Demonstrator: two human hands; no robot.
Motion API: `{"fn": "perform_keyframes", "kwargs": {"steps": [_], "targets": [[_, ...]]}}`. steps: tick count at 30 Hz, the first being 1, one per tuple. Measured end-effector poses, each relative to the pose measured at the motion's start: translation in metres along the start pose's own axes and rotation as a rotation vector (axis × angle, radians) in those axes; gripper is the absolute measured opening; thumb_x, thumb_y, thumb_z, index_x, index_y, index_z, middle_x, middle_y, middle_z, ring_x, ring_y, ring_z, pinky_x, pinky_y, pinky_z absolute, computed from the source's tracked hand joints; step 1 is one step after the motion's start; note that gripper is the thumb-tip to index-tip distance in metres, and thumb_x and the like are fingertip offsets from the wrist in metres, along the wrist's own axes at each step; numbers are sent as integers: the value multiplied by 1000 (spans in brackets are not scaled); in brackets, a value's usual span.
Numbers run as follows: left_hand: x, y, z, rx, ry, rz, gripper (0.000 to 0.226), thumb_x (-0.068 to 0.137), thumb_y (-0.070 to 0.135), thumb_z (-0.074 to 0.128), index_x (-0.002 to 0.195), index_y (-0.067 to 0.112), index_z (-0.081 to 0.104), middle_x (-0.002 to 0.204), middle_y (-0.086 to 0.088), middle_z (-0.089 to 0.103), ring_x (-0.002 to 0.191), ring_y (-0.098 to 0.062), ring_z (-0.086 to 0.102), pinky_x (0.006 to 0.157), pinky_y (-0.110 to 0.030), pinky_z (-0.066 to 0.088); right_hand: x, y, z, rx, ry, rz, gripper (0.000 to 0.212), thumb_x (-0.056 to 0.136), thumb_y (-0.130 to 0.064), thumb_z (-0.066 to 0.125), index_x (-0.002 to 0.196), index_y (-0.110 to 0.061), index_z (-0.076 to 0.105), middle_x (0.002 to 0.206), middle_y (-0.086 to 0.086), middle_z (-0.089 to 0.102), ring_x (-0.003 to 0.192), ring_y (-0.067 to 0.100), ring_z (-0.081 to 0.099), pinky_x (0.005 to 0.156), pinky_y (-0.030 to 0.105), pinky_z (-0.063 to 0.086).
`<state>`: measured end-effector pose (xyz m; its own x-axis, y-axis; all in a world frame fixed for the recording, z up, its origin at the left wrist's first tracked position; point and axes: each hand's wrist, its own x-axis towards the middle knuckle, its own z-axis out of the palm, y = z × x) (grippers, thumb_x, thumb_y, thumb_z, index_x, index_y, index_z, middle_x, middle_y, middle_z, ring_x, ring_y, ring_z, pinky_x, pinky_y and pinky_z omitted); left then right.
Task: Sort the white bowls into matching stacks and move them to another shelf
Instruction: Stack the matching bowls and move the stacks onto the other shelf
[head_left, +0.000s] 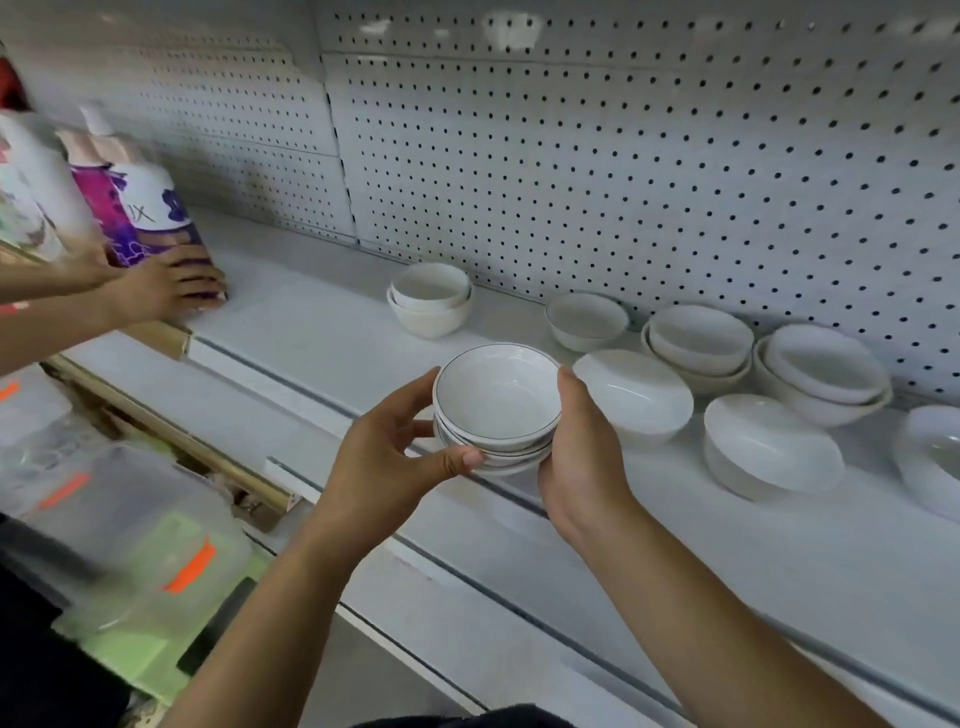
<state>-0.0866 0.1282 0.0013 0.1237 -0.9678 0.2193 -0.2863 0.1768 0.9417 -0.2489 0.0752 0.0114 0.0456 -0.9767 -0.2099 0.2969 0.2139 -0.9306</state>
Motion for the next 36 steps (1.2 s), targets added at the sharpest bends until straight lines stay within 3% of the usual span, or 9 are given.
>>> {"fn": "perform_keyframes", "kwargs": {"steps": [6, 12, 16, 19, 25, 31, 36], "targets": [[49, -28, -33, -26, -124, -20, 81, 68, 36, 87, 143, 37, 57, 135, 25, 64, 121, -11, 65, 105, -39, 53, 32, 10, 41, -10, 156, -22, 34, 106, -38, 39, 109, -24, 69, 116, -3, 74, 114, 17, 66, 110, 46, 47], [74, -54, -37, -65, -168, -30, 78, 72, 24, 89, 143, 31, 58, 130, 26, 67, 116, 1, 65, 96, -20, 52, 52, 20, 54, -35, 275, -28, 33, 106, -37, 41, 105, -23, 71, 112, -4, 75, 111, 16, 67, 109, 44, 48], [81, -67, -35, -87, -174, -39, 76, 74, 15, 90, 142, 31, 58, 133, 21, 67, 117, -11, 67, 101, -31, 53, 59, 27, 57, -42, 335, -44, 35, 104, -40, 43, 113, -21, 72, 116, -5, 75, 113, 15, 67, 109, 44, 48], [83, -72, -32, -77, -165, -22, 76, 74, 19, 90, 142, 32, 58, 133, 22, 66, 115, -12, 67, 95, -25, 55, 63, 27, 56, -50, 365, -39, 34, 105, -40, 42, 107, -22, 72, 111, -6, 75, 110, 15, 67, 107, 43, 49], [86, -69, -28, -40, -183, 7, 74, 80, 25, 86, 144, 41, 53, 131, 31, 63, 112, 6, 61, 77, -7, 51, 67, 30, 51, -13, 412, -18, 30, 104, -37, 45, 103, -23, 71, 110, -5, 76, 109, 16, 68, 106, 45, 50], [84, -70, -29, -41, -190, 31, 78, 79, 36, 83, 149, 39, 49, 133, 33, 60, 116, 10, 58, 79, -7, 51, 71, 31, 50, -37, 456, -9, 30, 99, -33, 46, 103, -20, 73, 105, -3, 77, 106, 20, 69, 103, 47, 53], [84, -71, -29, -59, -212, 41, 79, 78, 44, 79, 149, 40, 48, 139, 25, 59, 125, -2, 58, 82, -10, 53, 69, 25, 48, -82, 433, 11, 28, 99, -25, 44, 89, -19, 69, 95, -2, 75, 100, 22, 68, 100, 44, 52]]}}
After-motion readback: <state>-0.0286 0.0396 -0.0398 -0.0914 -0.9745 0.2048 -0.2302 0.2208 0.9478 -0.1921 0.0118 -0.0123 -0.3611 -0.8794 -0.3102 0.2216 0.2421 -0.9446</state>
